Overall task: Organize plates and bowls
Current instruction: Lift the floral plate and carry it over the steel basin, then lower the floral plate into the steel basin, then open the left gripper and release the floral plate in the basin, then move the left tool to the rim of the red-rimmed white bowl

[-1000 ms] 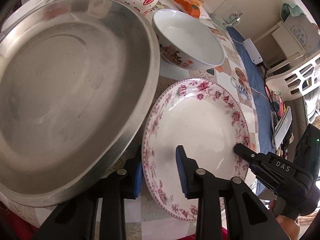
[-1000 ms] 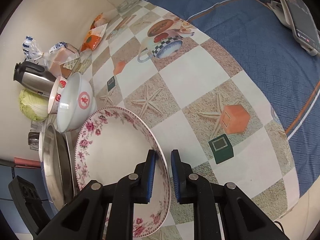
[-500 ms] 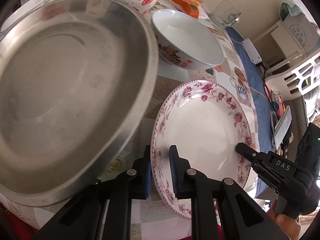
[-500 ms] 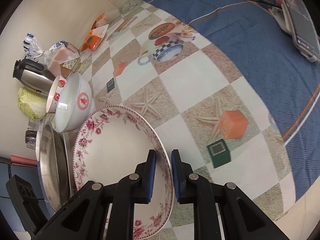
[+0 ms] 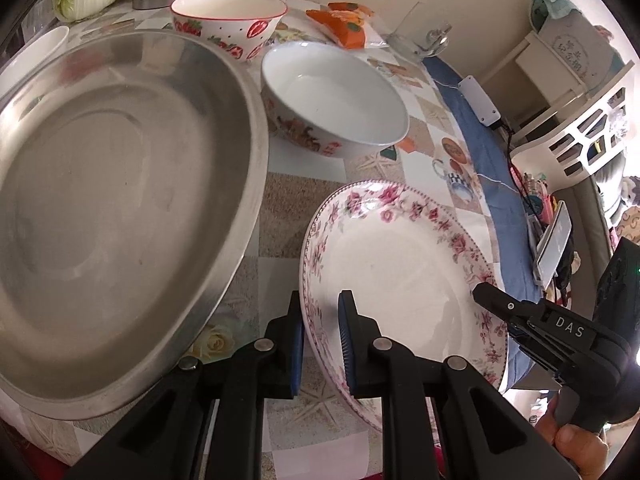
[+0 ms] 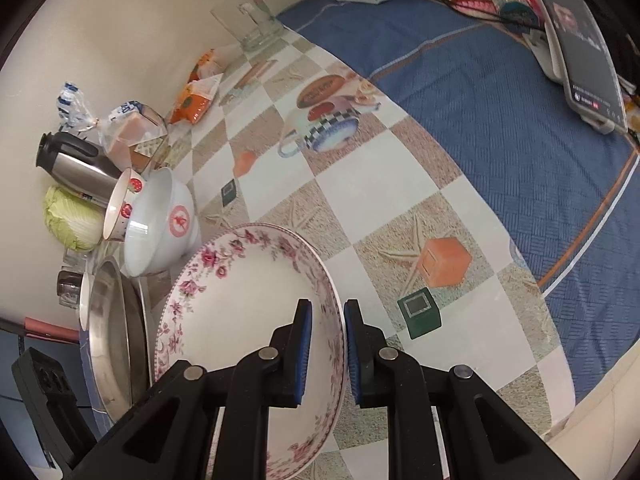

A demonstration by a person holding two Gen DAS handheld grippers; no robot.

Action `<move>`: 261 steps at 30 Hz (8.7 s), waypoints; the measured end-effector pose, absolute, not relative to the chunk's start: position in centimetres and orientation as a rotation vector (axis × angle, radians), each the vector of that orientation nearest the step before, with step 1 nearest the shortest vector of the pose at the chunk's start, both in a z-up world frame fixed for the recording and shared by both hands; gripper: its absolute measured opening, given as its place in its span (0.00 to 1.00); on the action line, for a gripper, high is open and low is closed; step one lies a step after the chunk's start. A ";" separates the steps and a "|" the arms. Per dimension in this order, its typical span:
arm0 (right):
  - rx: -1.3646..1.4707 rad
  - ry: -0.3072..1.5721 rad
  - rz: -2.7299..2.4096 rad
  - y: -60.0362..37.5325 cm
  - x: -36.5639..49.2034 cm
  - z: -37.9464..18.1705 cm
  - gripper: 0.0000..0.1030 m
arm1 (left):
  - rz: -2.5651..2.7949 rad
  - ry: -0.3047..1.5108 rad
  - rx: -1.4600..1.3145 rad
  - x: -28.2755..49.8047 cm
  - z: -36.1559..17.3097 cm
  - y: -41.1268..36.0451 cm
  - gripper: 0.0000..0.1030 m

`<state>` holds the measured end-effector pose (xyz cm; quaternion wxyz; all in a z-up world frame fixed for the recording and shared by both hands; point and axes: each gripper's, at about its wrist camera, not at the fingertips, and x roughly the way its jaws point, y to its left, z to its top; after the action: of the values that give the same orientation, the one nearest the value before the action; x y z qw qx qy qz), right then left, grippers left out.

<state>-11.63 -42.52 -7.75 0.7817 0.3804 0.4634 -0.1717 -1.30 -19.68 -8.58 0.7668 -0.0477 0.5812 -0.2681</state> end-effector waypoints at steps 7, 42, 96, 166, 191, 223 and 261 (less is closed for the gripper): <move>0.820 0.979 -0.368 -42.6 -11.9 -7.2 0.17 | -0.602 1.260 -0.083 -1.2 -8.5 -19.9 0.16; 0.717 0.834 -0.366 -40.6 -12.6 -2.7 0.17 | -0.706 1.078 -0.015 -1.3 -3.6 -18.5 0.17; 0.414 0.902 -0.107 -21.5 -0.1 -3.2 0.17 | -0.418 1.032 -0.258 8.5 -3.7 0.6 0.16; 0.245 0.954 -0.176 -20.4 2.3 -4.0 0.20 | -0.284 1.063 -0.149 9.5 -5.2 -0.5 0.19; 0.142 0.887 -0.190 -20.1 1.2 -2.1 0.89 | -0.208 1.003 0.034 8.1 -3.0 -2.2 0.74; 0.158 0.723 -0.235 -22.7 -0.4 3.5 1.00 | -0.159 0.770 0.048 6.8 -0.7 -2.3 0.91; 0.270 0.800 -0.348 -31.8 12.9 5.9 1.00 | -0.273 0.877 0.008 23.4 7.4 -9.1 0.91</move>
<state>12.86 -31.75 5.92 0.8975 0.1301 0.3863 -0.1680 23.40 -9.09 7.42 0.8964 0.0040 0.4232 -0.1318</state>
